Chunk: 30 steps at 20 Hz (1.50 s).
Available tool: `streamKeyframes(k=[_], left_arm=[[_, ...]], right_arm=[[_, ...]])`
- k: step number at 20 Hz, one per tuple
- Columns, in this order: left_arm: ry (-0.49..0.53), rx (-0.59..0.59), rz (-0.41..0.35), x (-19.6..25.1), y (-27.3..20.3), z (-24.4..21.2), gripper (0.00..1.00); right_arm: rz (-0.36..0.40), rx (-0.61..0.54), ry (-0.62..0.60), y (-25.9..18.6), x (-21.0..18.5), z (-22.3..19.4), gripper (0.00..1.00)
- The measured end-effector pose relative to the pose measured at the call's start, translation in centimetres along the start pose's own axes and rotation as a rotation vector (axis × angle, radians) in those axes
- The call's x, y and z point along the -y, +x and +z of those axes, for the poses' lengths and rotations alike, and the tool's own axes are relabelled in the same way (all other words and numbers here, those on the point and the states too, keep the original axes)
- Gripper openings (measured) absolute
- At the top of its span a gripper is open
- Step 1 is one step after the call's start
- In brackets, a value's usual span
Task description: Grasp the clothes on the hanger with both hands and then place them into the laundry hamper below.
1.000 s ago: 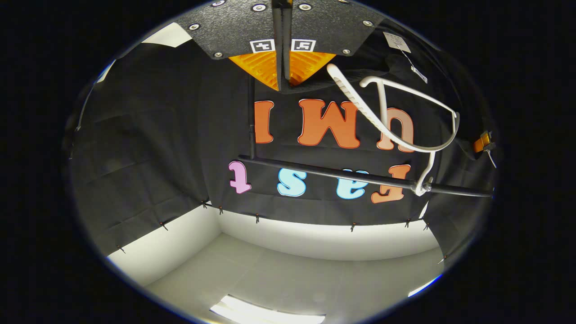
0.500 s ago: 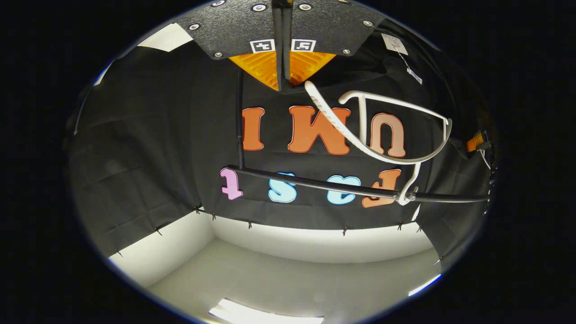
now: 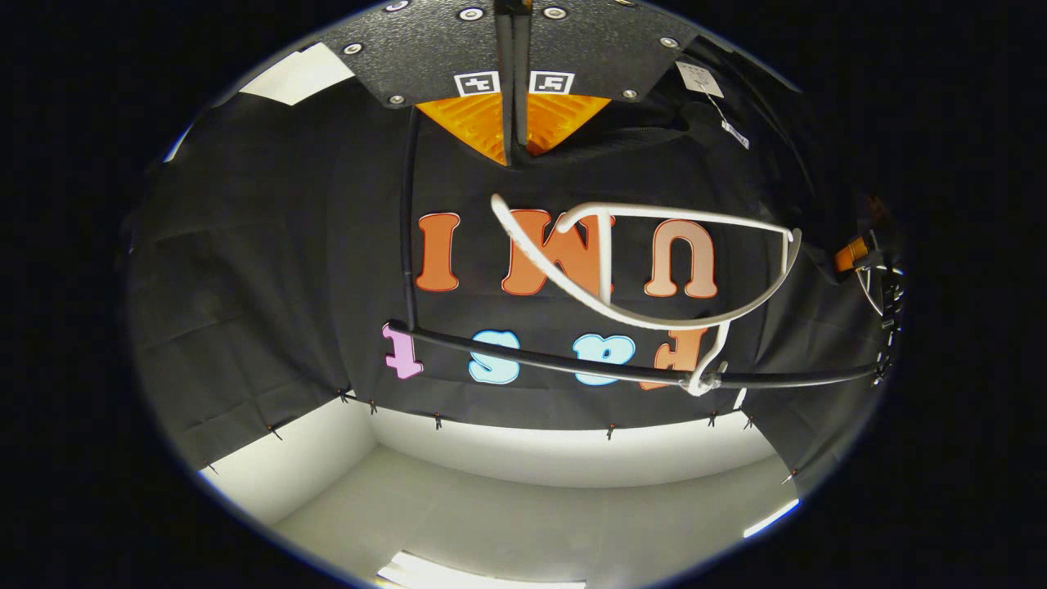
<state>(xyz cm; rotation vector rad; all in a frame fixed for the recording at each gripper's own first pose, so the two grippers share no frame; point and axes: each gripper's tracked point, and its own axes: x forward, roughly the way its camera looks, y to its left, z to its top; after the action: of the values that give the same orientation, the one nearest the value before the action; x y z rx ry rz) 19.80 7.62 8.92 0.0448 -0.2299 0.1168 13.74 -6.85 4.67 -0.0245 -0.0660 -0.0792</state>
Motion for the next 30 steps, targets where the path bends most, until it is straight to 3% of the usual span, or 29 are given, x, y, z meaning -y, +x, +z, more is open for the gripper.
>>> streamKeyframes(k=[6,13,23,30], left_arm=[[0.004,-0.048,-0.01,-0.4,-2.7,-1.5,0.08],[0.022,-0.193,-0.034,-0.2,-6.7,-7.2,0.11],[0.096,-0.509,-0.095,0.4,-14.3,-22.0,0.08],[0.155,-0.758,-0.145,0.8,-20.5,-33.1,0.08]], right_arm=[[0.039,-0.067,0.032,-1.4,-2.6,-3.6,0.0],[0.148,-0.195,0.045,-3.5,-8.5,-10.1,0.0],[0.276,-0.508,0.034,-7.2,-14.7,-25.9,0.0],[0.303,-0.76,-0.008,-10.9,-16.0,-37.8,0.0]])
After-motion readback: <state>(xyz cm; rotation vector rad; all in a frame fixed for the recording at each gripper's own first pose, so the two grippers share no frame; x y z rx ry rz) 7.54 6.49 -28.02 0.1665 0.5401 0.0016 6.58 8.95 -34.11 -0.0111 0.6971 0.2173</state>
